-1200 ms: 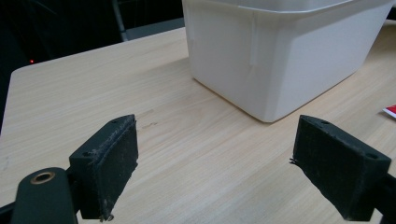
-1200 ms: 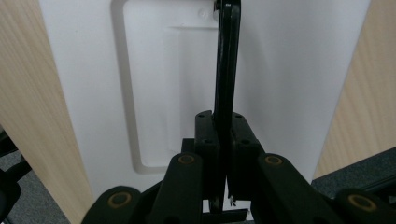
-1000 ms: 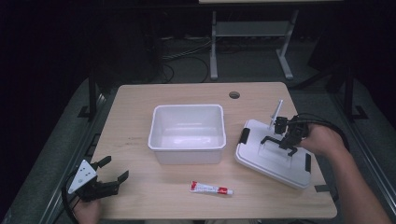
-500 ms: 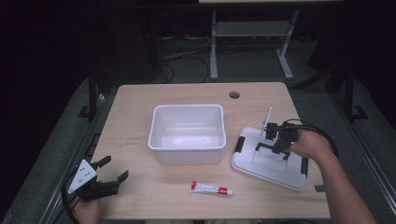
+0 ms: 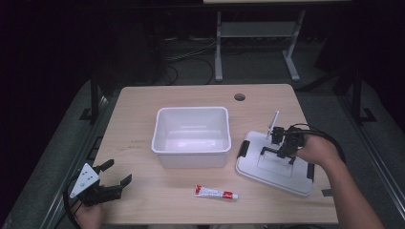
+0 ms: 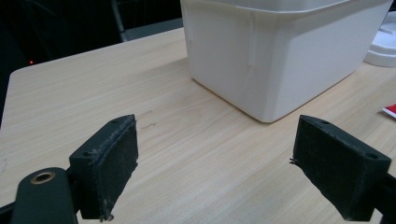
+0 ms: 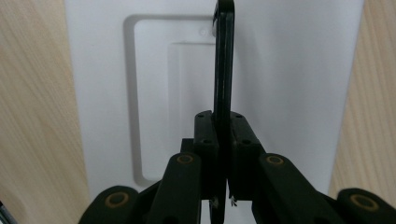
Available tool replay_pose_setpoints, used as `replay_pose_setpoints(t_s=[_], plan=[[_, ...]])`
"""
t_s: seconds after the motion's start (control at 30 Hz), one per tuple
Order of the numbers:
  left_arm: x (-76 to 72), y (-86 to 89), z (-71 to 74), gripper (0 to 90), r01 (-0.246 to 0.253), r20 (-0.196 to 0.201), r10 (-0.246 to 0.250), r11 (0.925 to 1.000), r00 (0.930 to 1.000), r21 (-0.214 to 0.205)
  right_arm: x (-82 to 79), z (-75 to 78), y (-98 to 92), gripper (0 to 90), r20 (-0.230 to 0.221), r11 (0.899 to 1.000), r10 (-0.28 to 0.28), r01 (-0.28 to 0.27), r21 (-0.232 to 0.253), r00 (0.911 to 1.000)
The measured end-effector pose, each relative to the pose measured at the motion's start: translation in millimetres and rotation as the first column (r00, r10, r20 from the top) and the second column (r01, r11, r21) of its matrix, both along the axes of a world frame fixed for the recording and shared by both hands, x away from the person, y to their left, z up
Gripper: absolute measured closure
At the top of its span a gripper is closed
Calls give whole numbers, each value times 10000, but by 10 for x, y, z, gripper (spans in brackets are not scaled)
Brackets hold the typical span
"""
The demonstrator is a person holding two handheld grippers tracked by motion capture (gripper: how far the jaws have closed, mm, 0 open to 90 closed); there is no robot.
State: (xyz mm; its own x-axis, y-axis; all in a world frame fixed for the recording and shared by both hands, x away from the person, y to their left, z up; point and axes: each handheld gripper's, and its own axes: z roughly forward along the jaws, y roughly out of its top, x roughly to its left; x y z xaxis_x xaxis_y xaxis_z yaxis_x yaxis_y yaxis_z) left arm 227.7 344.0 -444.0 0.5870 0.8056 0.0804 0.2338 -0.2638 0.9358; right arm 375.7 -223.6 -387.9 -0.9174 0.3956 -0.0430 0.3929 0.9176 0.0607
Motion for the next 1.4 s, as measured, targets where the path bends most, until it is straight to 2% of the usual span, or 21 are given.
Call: replay_pose_setpoints(t_s=[0.2,0.27,0.77,0.97,1.07,1.4], plan=[[3,-6,-1,135,18,1,-18,10000,10000,13,-64,54,-33,813,171,9989,-76,68,467,9998],[4,-8,-1,136,21,3,-21,10000,10000,5,-111,106,-42,795,291,9970,-79,56,768,9995],[3,-16,1,135,29,6,-29,10000,10000,1,-367,219,23,705,754,9939,244,-323,1051,9969],[2,-18,2,135,27,4,-27,10000,10000,0,-515,239,53,666,927,9919,271,-383,1209,9953],[2,-20,2,135,40,1,-40,10000,10000,20,-645,243,89,645,1063,9903,401,-537,1285,9935],[4,-30,3,135,59,6,-59,10000,10000,37,-906,244,221,599,1155,9852,707,-874,1472,9908]])
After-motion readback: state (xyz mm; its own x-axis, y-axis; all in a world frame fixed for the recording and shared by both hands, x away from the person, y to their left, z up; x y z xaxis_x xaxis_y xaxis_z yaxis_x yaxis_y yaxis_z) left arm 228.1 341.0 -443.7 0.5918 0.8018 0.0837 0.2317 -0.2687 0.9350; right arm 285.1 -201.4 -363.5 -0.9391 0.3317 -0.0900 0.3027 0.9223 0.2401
